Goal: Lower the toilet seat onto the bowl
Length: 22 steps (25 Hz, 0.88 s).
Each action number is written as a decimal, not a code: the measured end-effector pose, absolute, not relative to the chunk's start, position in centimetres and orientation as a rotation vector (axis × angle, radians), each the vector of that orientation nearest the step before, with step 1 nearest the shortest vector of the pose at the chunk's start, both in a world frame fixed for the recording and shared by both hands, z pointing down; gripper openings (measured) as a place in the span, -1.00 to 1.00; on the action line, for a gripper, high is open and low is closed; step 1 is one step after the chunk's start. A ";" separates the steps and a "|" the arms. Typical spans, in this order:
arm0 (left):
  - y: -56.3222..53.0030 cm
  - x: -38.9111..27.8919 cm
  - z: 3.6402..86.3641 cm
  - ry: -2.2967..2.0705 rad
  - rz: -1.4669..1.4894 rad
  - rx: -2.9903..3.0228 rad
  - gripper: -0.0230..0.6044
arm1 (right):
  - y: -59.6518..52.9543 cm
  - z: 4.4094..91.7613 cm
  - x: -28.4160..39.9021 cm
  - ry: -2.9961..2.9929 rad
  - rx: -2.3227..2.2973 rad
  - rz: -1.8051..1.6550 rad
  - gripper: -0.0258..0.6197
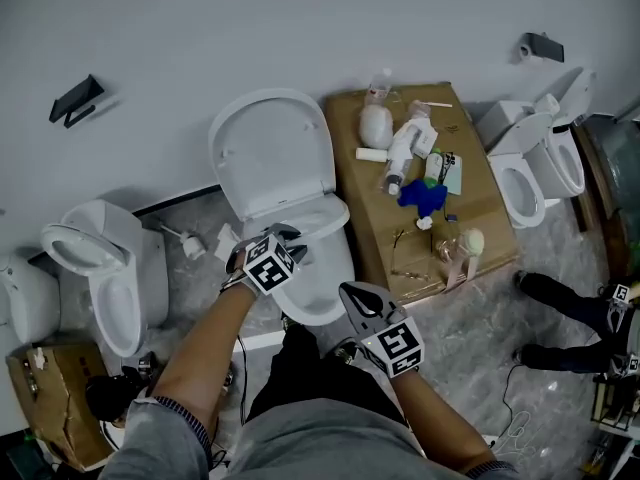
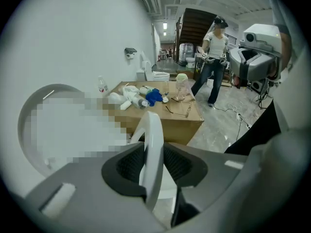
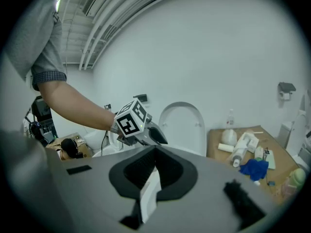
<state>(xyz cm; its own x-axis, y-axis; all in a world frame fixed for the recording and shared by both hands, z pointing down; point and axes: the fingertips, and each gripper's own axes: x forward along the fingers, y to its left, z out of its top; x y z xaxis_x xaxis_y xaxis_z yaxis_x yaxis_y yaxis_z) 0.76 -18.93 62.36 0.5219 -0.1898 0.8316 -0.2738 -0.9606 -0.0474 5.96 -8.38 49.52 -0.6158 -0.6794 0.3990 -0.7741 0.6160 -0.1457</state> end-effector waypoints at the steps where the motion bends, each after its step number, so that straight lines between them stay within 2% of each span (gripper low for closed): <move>1: -18.3 0.9 62.6 -0.402 1.428 2.656 -0.52 | -8.0 49.7 6.0 -2.539 1.169 0.438 -0.91; 22: -8.5 2.7 68.7 -0.281 1.491 2.563 -0.50 | -1.9 54.2 6.9 -2.558 1.123 0.538 -0.91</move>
